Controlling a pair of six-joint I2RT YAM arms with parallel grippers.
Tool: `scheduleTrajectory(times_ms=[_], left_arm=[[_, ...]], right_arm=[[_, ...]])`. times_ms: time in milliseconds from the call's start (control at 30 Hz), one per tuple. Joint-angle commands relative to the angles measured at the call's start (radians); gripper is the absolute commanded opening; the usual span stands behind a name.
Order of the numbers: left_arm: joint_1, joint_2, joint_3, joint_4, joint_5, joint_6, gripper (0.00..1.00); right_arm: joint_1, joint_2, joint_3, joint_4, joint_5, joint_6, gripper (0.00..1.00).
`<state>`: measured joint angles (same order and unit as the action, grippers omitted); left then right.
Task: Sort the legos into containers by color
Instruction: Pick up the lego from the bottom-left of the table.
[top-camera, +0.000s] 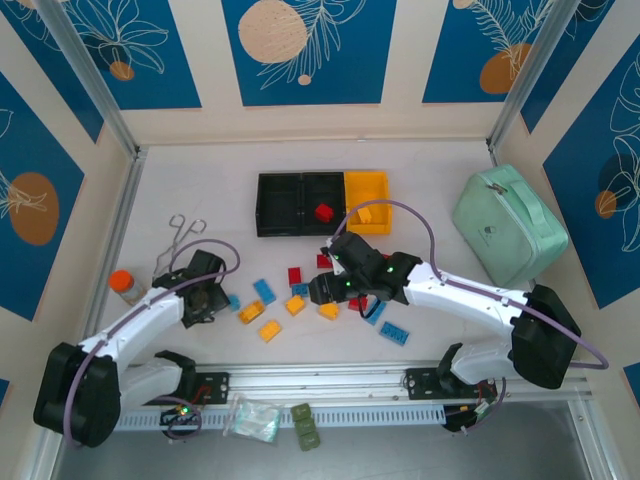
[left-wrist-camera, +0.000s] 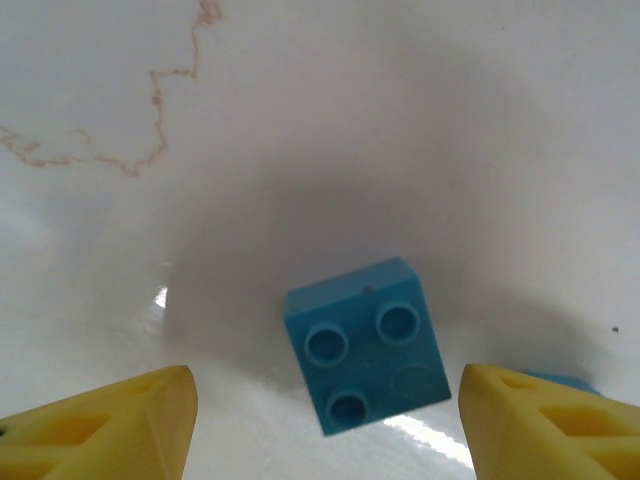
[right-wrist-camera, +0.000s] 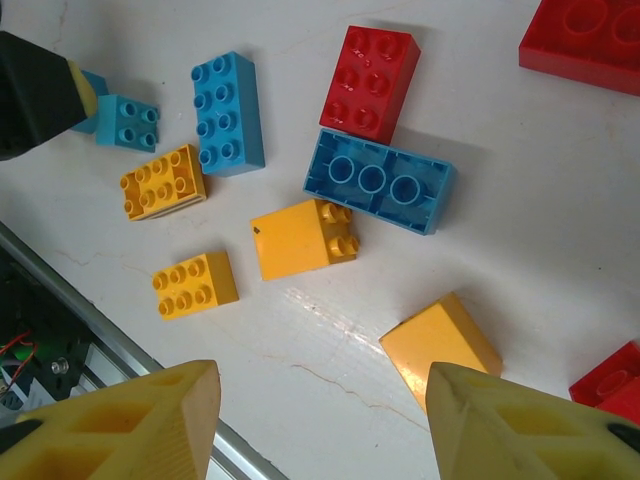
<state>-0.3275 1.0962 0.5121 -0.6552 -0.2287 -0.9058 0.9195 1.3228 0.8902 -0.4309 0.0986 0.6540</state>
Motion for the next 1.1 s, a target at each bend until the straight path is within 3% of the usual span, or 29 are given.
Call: scheduleTrajectory(times_ms=[0, 333, 633, 1067], left_arm=[[0.014, 0.041, -0.001, 0.072, 0.028, -0.007, 0.67], [0.022, 0.065, -0.009, 0.08, 0.033, 0.019, 0.51], [0.023, 0.086, -0.003, 0.078, 0.044, 0.049, 0.31], [0.02, 0.094, 0.183, 0.027, 0.106, 0.157, 0.27]], right_arm=[[0.011, 0.009, 0.03, -0.003, 0.009, -0.008, 0.57], [0.013, 0.019, 0.036, -0.005, 0.016, 0.0, 0.56], [0.013, 0.019, 0.038, -0.005, 0.02, 0.0, 0.56], [0.013, 0.018, 0.035, 0.004, 0.029, 0.0, 0.56]])
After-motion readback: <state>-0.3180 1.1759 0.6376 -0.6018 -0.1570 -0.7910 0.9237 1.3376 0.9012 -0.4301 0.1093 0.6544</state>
